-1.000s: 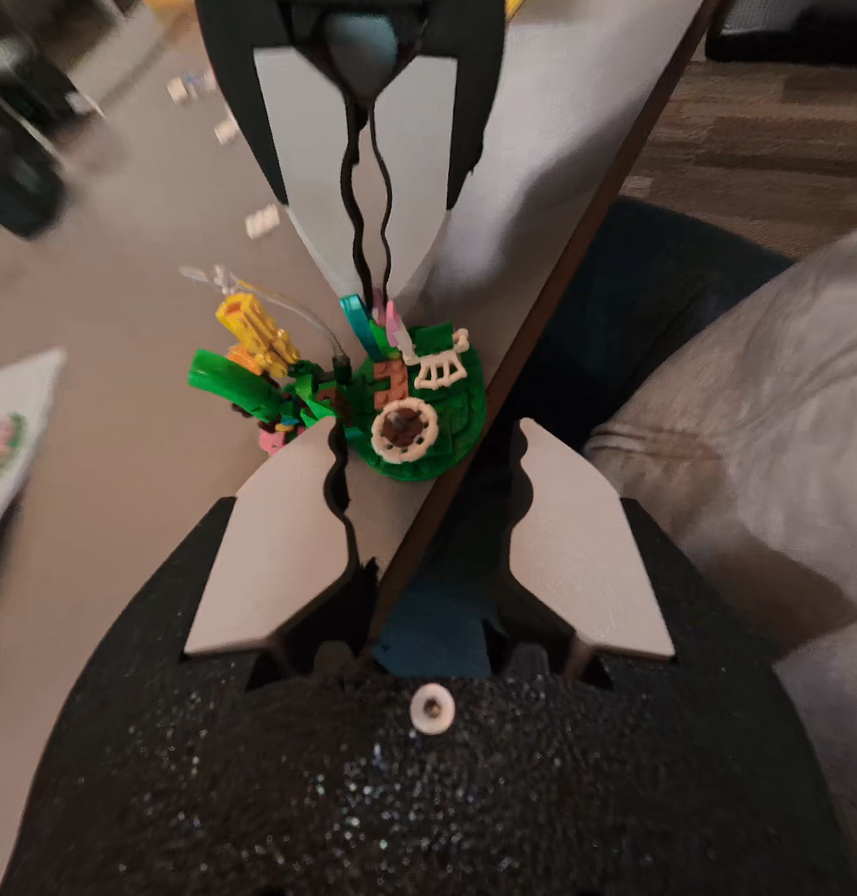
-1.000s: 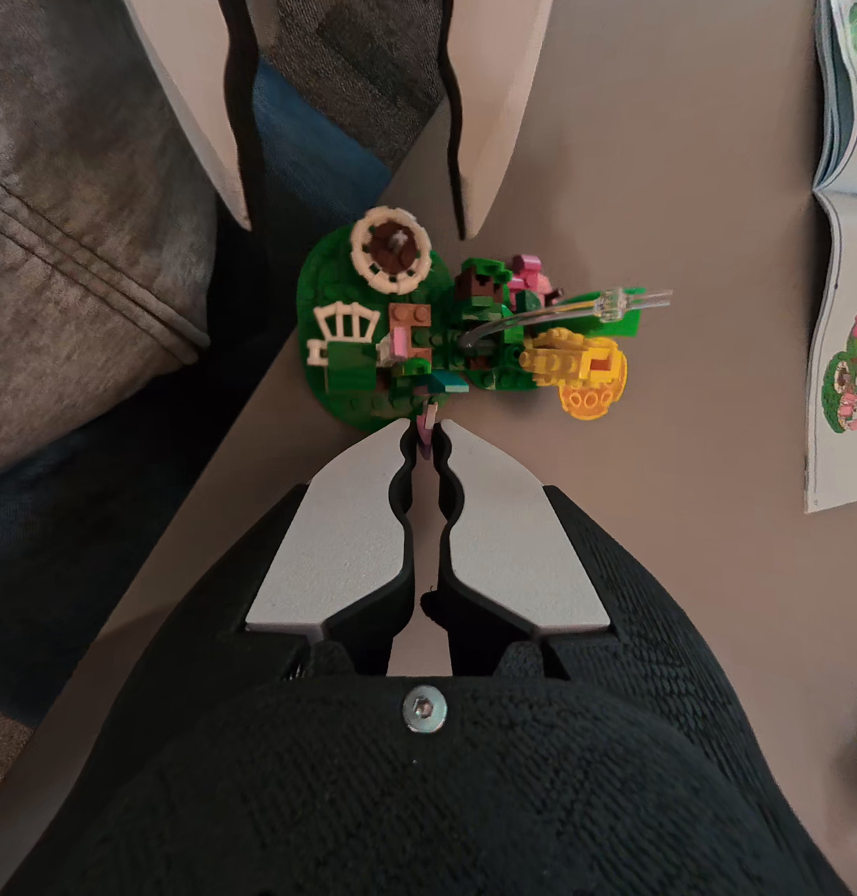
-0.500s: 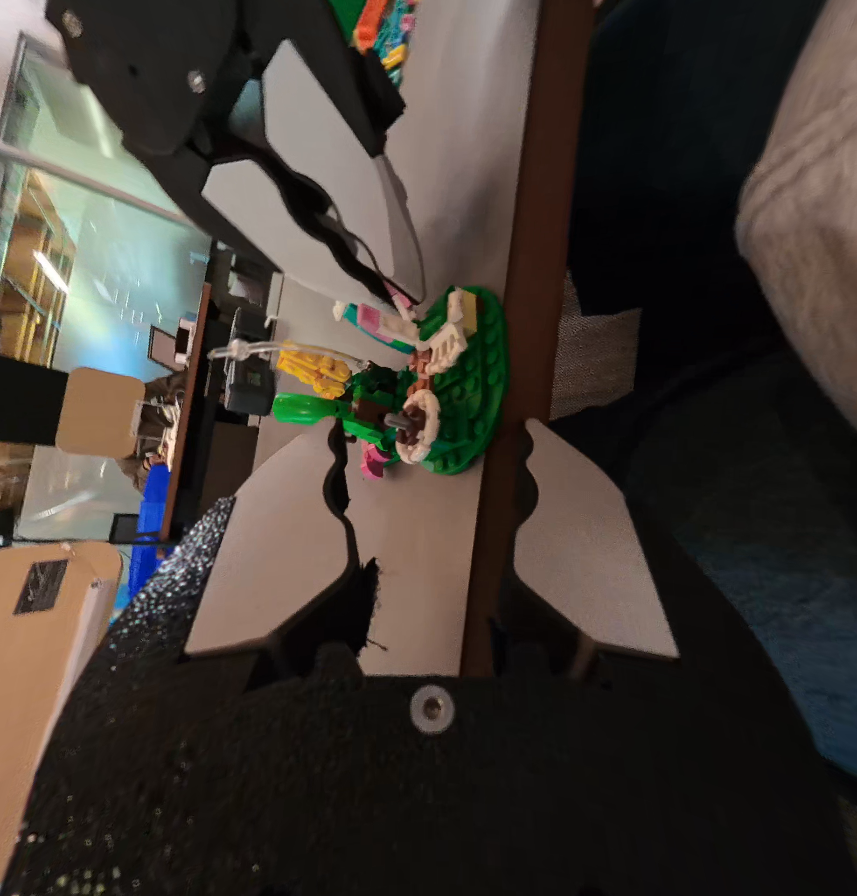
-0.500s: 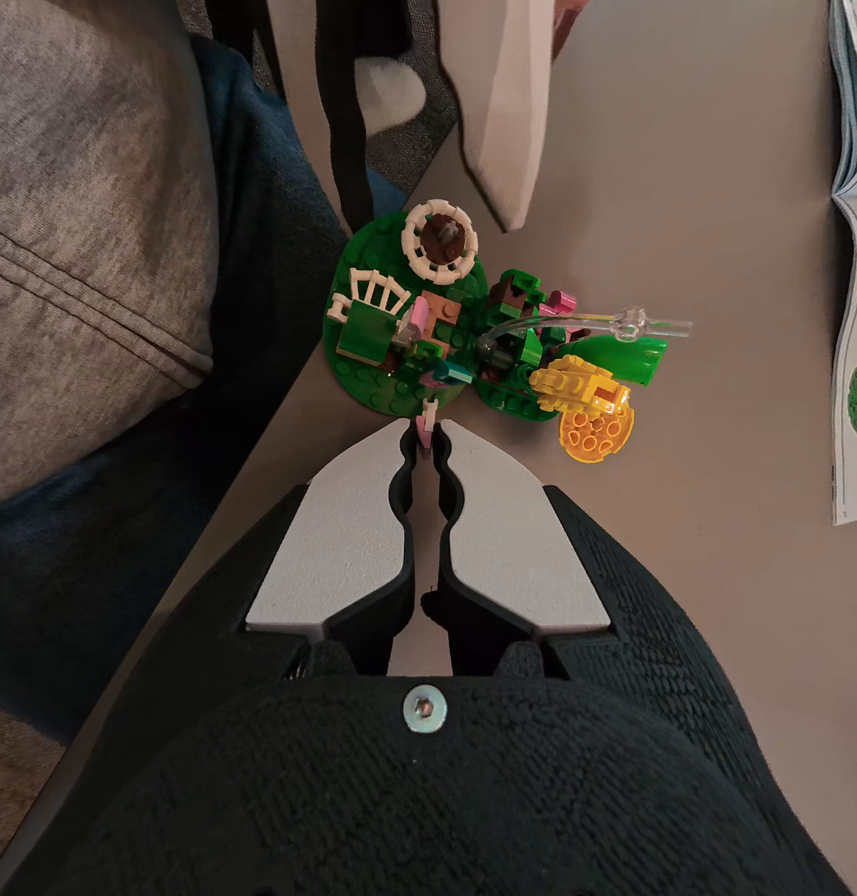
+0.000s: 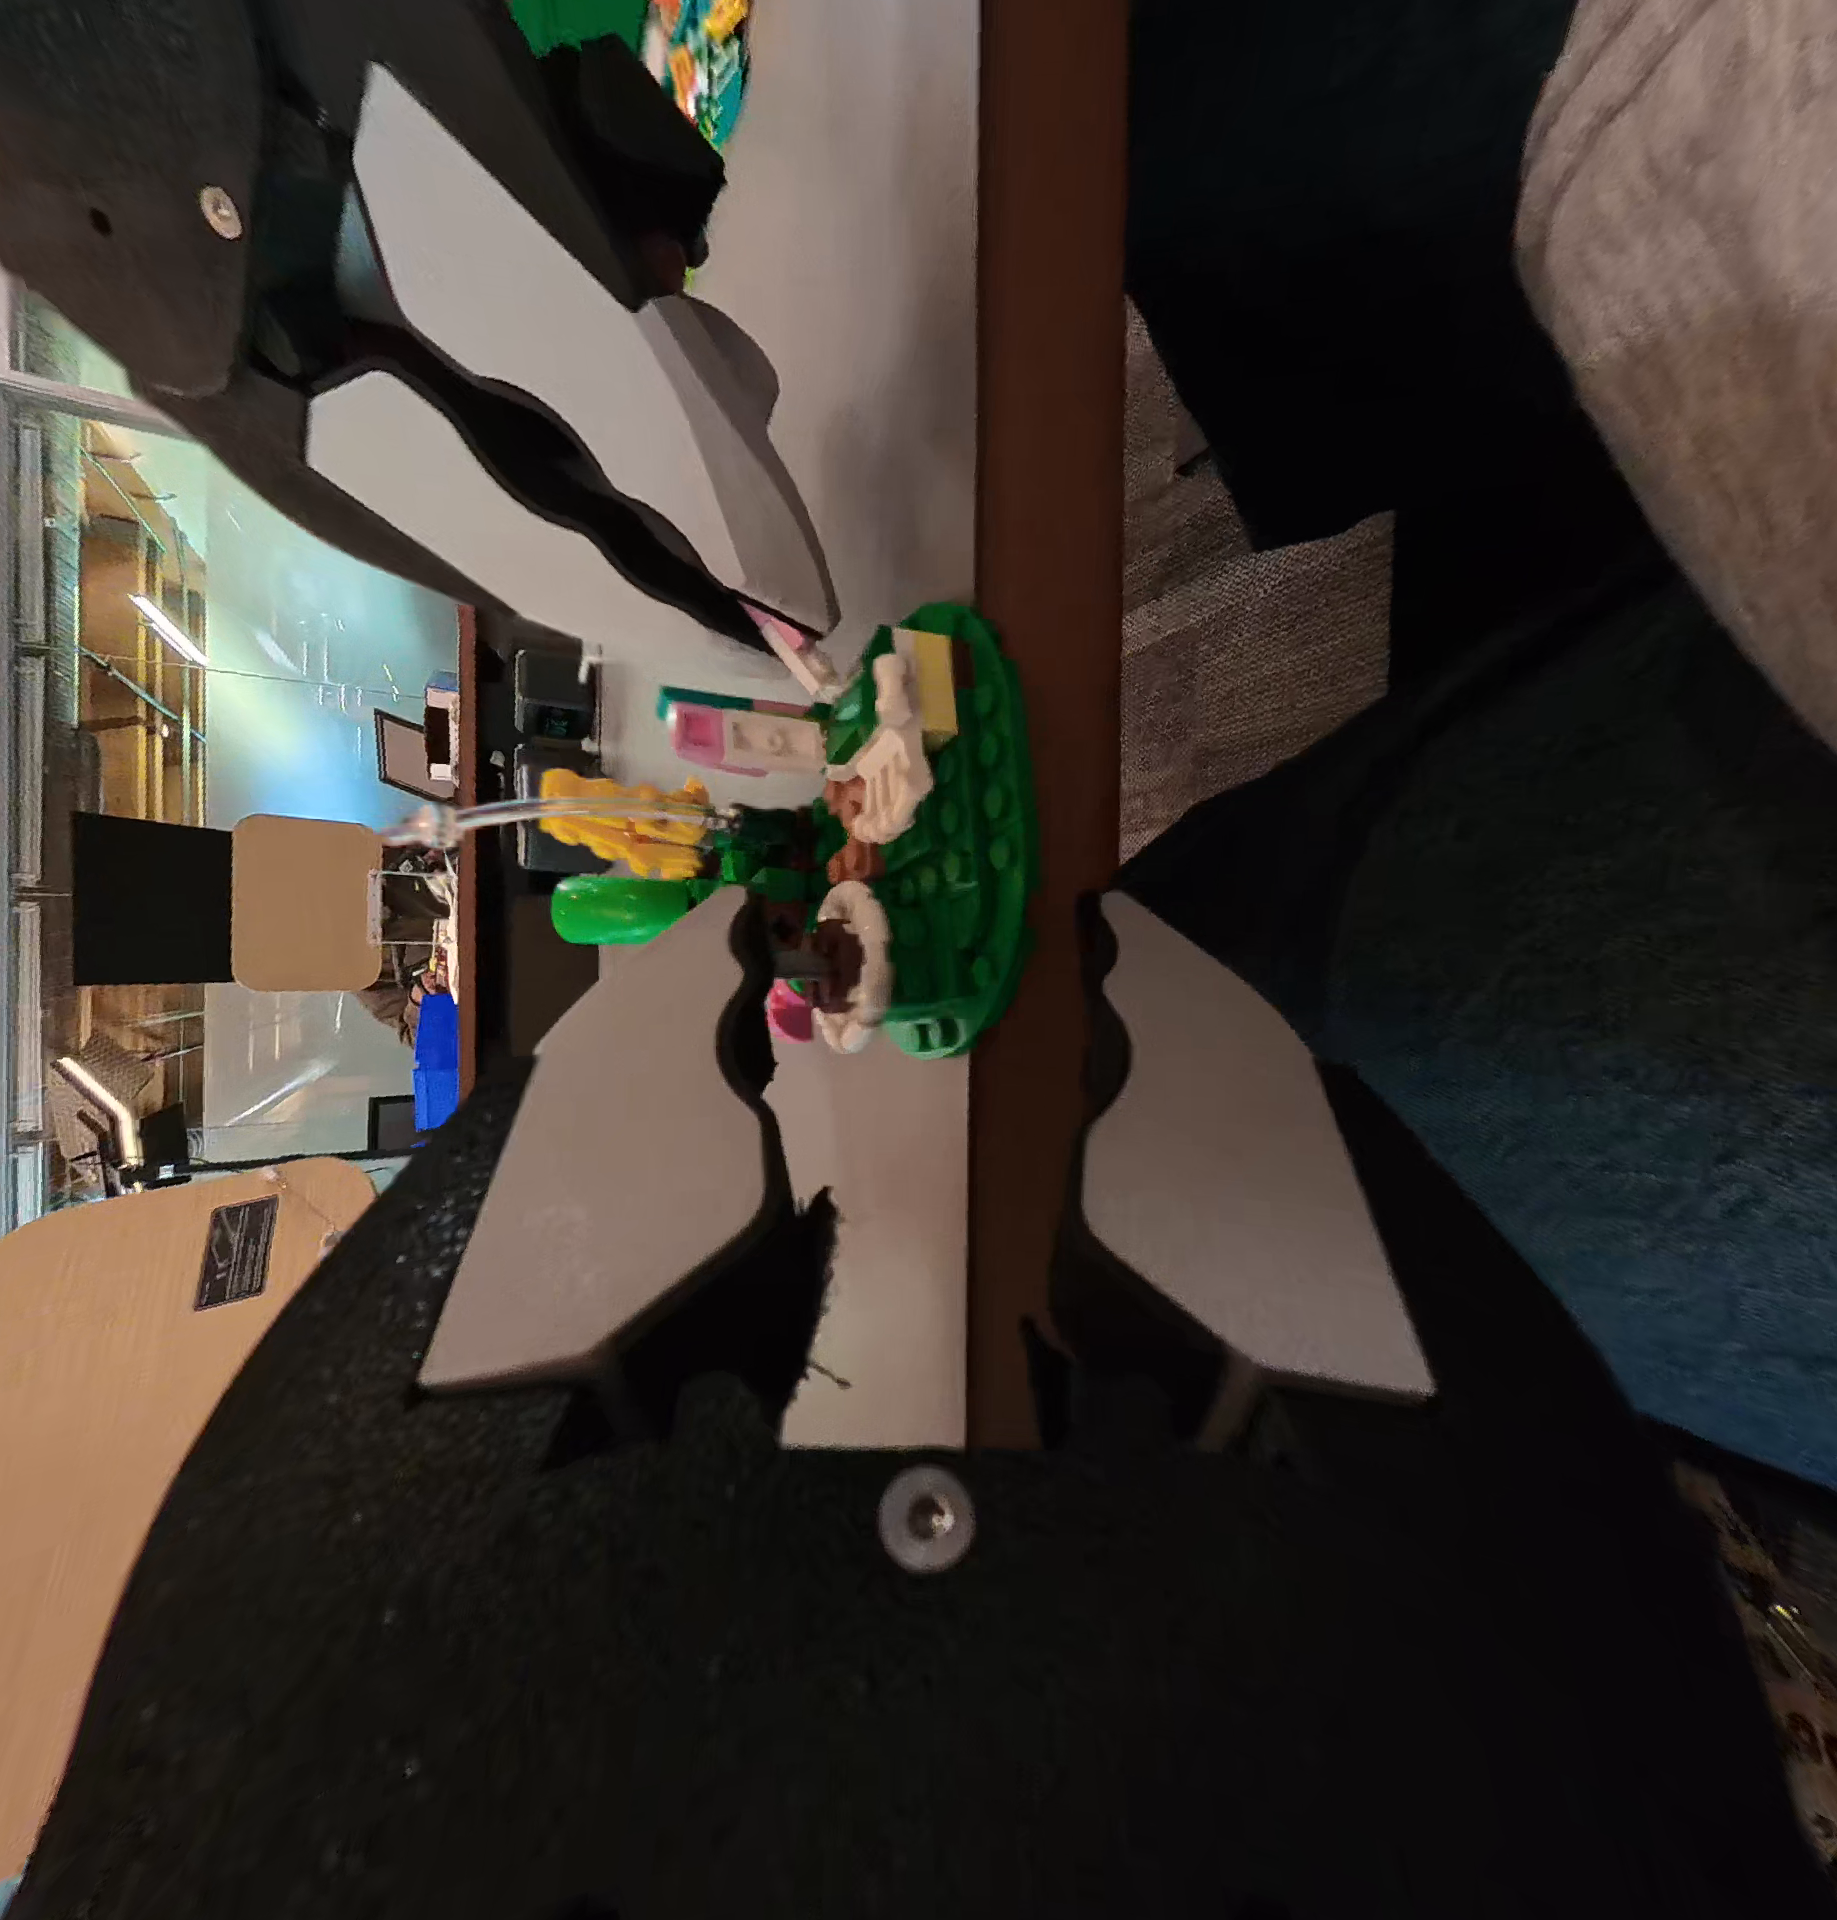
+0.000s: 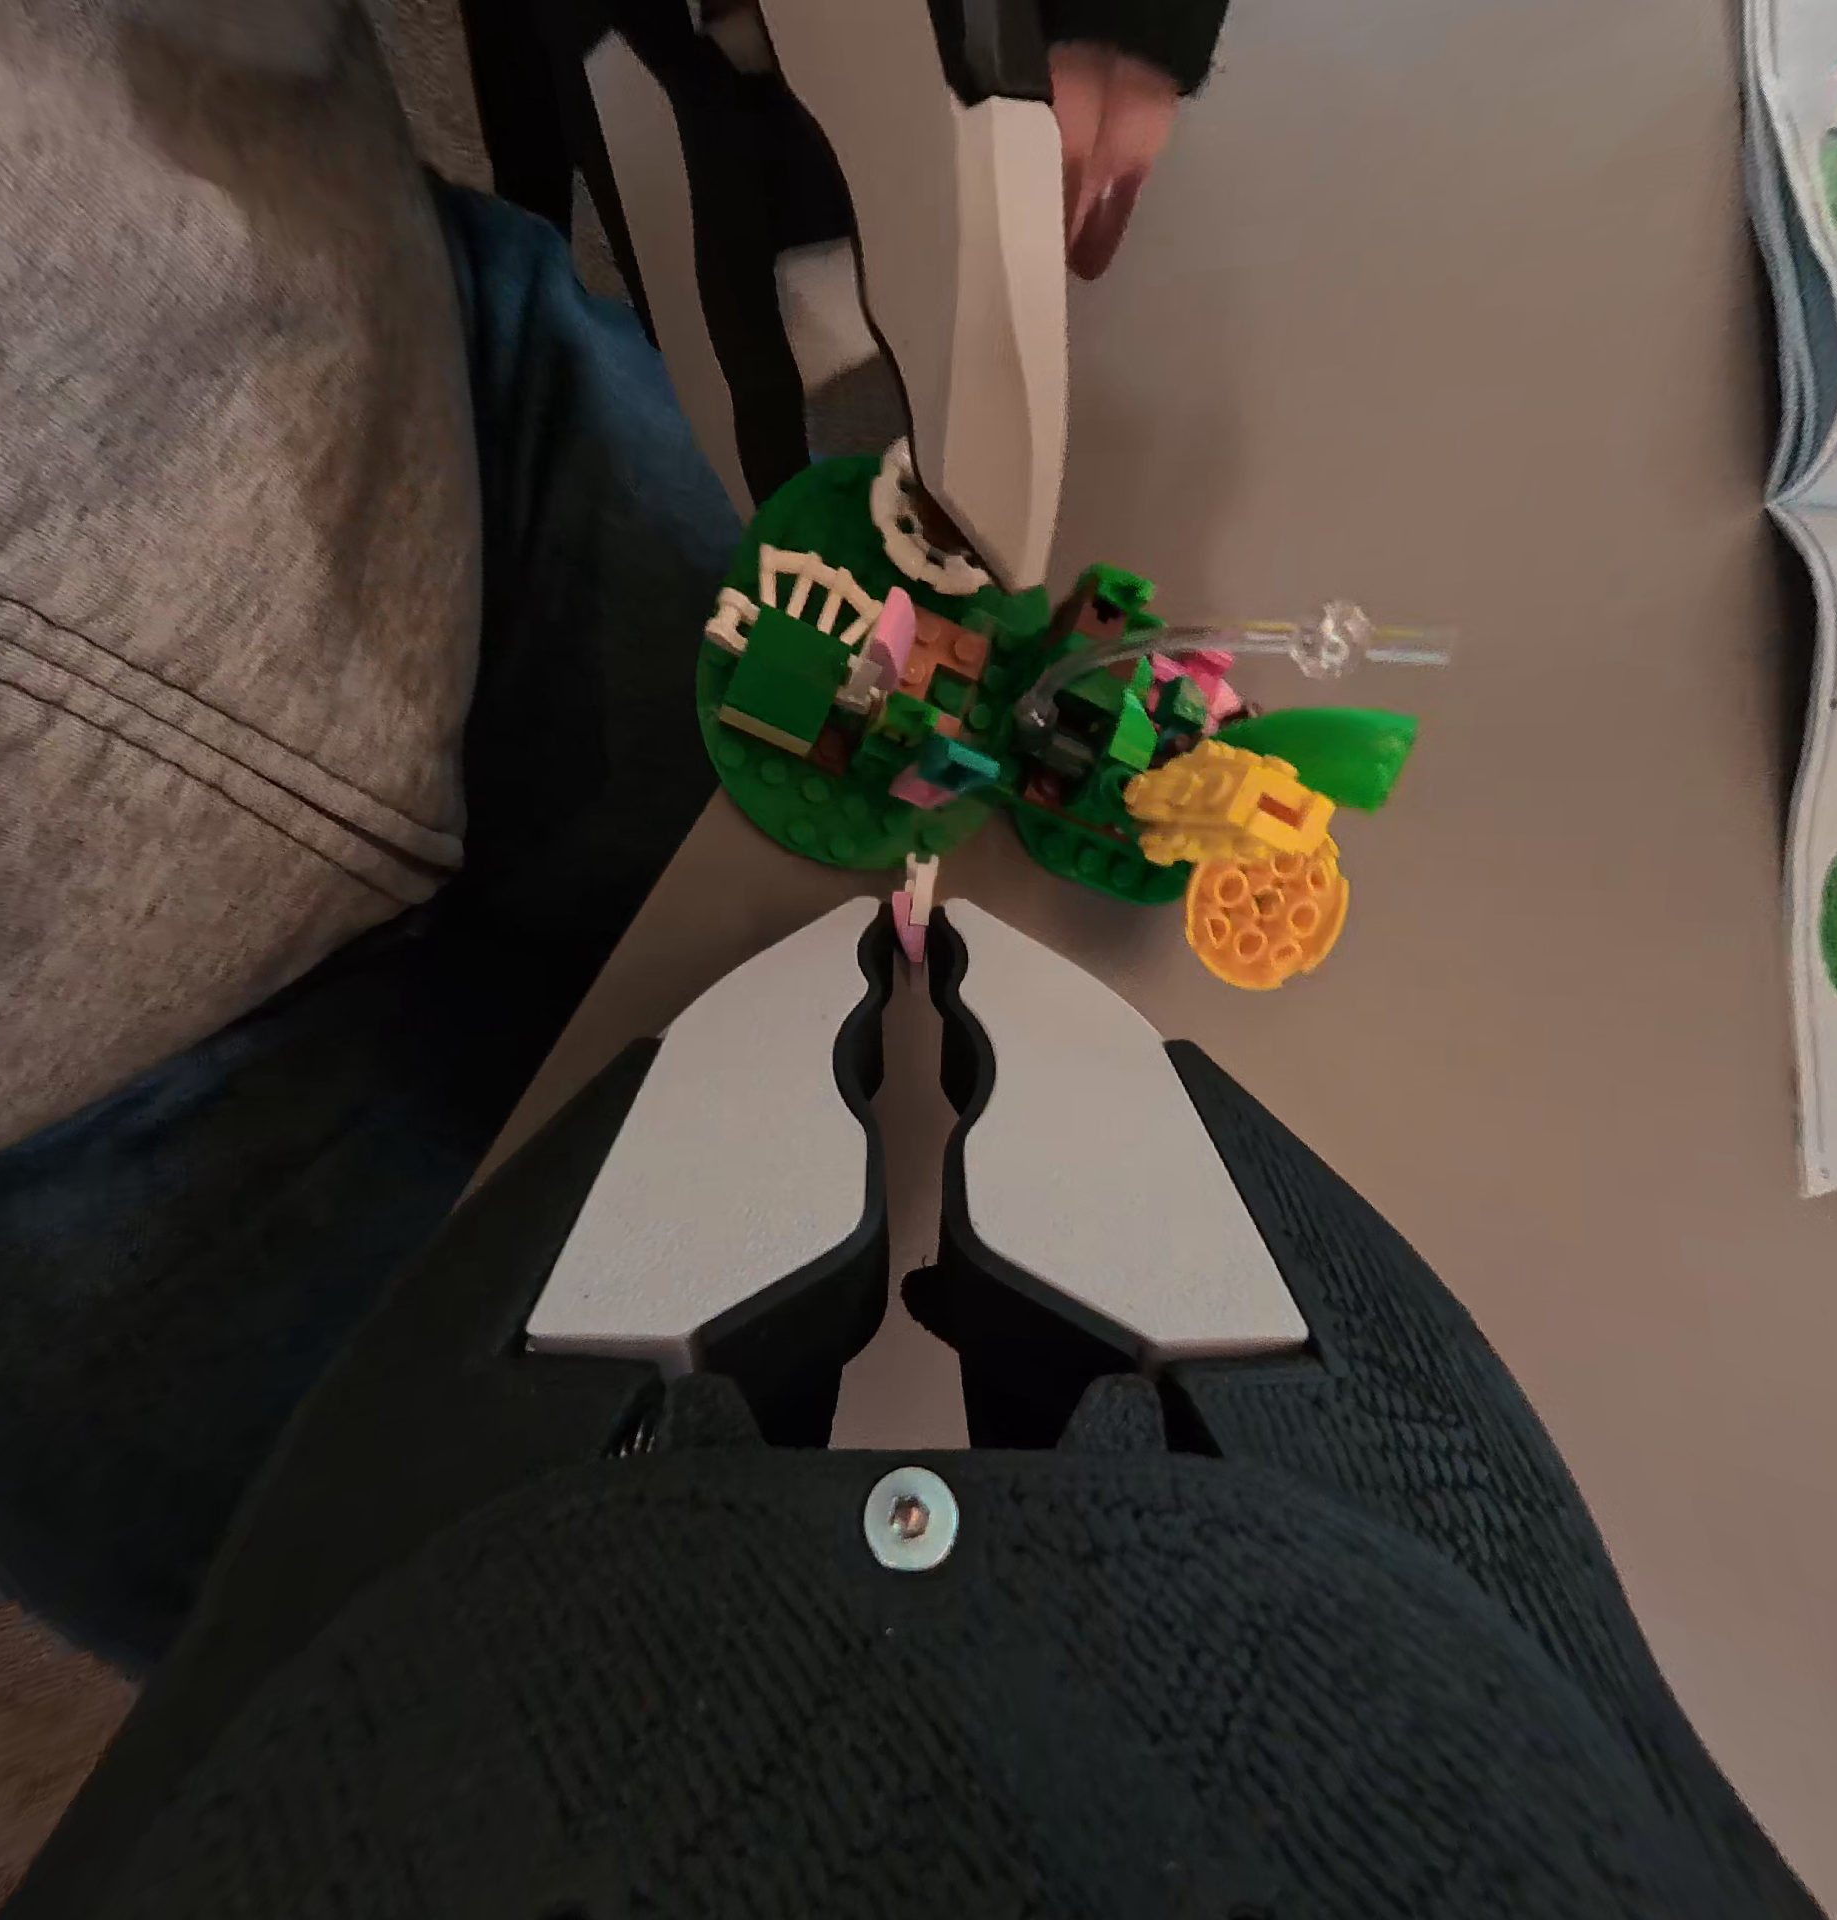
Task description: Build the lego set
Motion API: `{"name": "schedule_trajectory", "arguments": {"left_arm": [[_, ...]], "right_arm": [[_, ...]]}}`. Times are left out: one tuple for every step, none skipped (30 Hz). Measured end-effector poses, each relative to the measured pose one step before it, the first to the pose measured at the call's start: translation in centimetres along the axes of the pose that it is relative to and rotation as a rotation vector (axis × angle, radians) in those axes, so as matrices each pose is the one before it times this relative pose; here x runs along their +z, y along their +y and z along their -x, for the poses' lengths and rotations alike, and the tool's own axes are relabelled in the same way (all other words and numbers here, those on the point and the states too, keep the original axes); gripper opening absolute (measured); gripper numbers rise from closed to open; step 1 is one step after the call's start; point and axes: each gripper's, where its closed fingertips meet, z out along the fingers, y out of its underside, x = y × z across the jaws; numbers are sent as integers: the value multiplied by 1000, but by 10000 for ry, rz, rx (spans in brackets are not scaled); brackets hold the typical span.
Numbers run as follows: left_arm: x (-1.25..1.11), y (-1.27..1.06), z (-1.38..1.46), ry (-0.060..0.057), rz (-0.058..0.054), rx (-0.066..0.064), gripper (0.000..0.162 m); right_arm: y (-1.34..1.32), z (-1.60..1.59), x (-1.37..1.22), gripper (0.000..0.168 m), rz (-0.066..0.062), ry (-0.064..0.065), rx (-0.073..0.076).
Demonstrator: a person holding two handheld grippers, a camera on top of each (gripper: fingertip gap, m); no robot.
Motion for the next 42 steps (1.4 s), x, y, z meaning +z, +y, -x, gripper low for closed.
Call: {"name": "schedule_trajectory", "arguments": {"left_arm": [[-253, -91, 163, 51, -119, -72, 51], [-175, -4, 103, 122, -96, -79, 47], [-73, 123, 65, 167, -27, -99, 47], [-22, 61, 77, 181, -75, -139, 47], [-14, -48, 125, 153, -140, -127, 47], [-22, -120, 182, 133, -152, -101, 46], [-21, -147, 231, 132, -134, -192, 46], [-8, -199, 251, 128, -133, -249, 46], [-4, -210, 265, 94, -114, -187, 46], [30, -84, 640, -198, 0, -148, 44], [145, 284, 741, -228, 283, -19, 43], [129, 164, 632, -155, 225, 95, 33], [60, -90, 1159, -563, 91, 180, 23], [165, -98, 936, -351, 134, 156, 22], [296, -212, 199, 189, 123, 63, 22], [390, -254, 141, 189, 127, 42, 21], [427, -302, 212, 57, 74, 129, 21], [442, -344, 103, 37, -28, 130, 21], [491, -308, -37, 98, -32, 118, 21], [489, -243, 47, 22, 22, 194, 21], [476, -95, 30, 24, 117, 336, 21], [470, -113, 20, 27, 105, 383, 21], [440, -104, 4, 20, 72, 426, 21], [409, -146, 49, -22, 13, 404, 21], [378, -166, -12, 11, -6, 399, 21], [340, -173, -60, 29, -20, 430, 21], [301, -221, -18, -20, -44, 428, 21], [282, -181, 6, -33, -11, 299, 21], [273, -158, -106, 69, 34, 244, 21], [241, -169, -161, 132, 26, 190, 21], [201, -234, -69, 78, -33, 96, 21], [166, -252, 12, 25, -71, 46, 21], [112, -196, 80, 9, -49, 47, 21], [101, -178, 75, 34, -44, 29, 20], [85, -164, 70, 35, -52, 9, 20], [78, -181, 26, 34, -71, 40, 20], [76, -77, -49, 59, -3, 121, 17], [15, 163, 188, -177, 161, 249, 10], [44, 149, -7, -21, 97, 300, 9], [27, -198, -59, 81, -125, -138, 9], [-21, -256, -34, 111, -181, -221, 9], [1, -11, 2, 25, -18, 12, 9]], "right_arm": [[20, -175, -230, 5, 22, 182, -53], [-66, -159, -374, 5, -60, 172, -2], [-168, -159, -486, 5, -135, 153, 58], [-190, -177, -560, 5, -149, 155, 81], [-150, -201, -572, 5, -119, 172, 58], [-83, -205, -558, 5, -69, 188, 22], [-38, -199, -516, 5, -30, 203, -4], [-21, -175, -476, 5, -12, 194, -20], [-29, -86, -440, 5, -9, 169, -35], [-65, -25, -409, 5, -19, 135, -52], [-93, 16, -379, 5, -23, 118, -55], [-109, 85, -329, 5, -15, 75, -41], [-104, 113, -293, 5, -9, 30, -16], [-78, 168, -258, 5, 2, -35, 6], [-21, 131, -256, 5, 20, -54, 19], [75, -3, -253, 5, 55, -33, 38], [172, -130, -254, 5, 99, 4, 45], [270, -238, -218, 5, 140, 35, 28], [336, -253, -198, 5, 165, 16, 27], [339, -270, -147, 5, 168, 18, 31], [330, -253, -123, 5, 161, 21, 1], [308, -190, -88, 5, 164, -16, -38], [302, -125, -68, 5, 174, -43, -67], [273, -59, -34, 5, 170, -92, -88], [216, 64, 0, 5, 143, -170, -87], [164, 157, 17, 5, 139, -246, -46], [164, 139, 54, 5, 157, -248, -16], [176, 106, 83, 5, 188, -234, -5], [161, 58, 131, 5, 199, -188, -22], [149, 36, 159, 5, 201, -153, -45], [147, 61, 181, 5, 211, -146, -54], [148, 67, 200, 5, 216, -142, -60], [142, 93, 201, 5, 213, -144, -48], [103, 66, 210, 5, 187, -115, -53], [115, 44, 204, 5, 182, -80, -67], [173, 70, 210, 5, 199, -81, -73], [167, 47, 189, 5, 179, -51, -75], [167, -32, 37, 5, 137, 9, -53], [60, -61, -83, 5, 26, 23, -15], [-59, 87, -81, 5, -63, -70, 33], [-35, 169, 1, 5, -39, -111, 31], [21, 57, -1, 5, 10, -7, -7]]}}
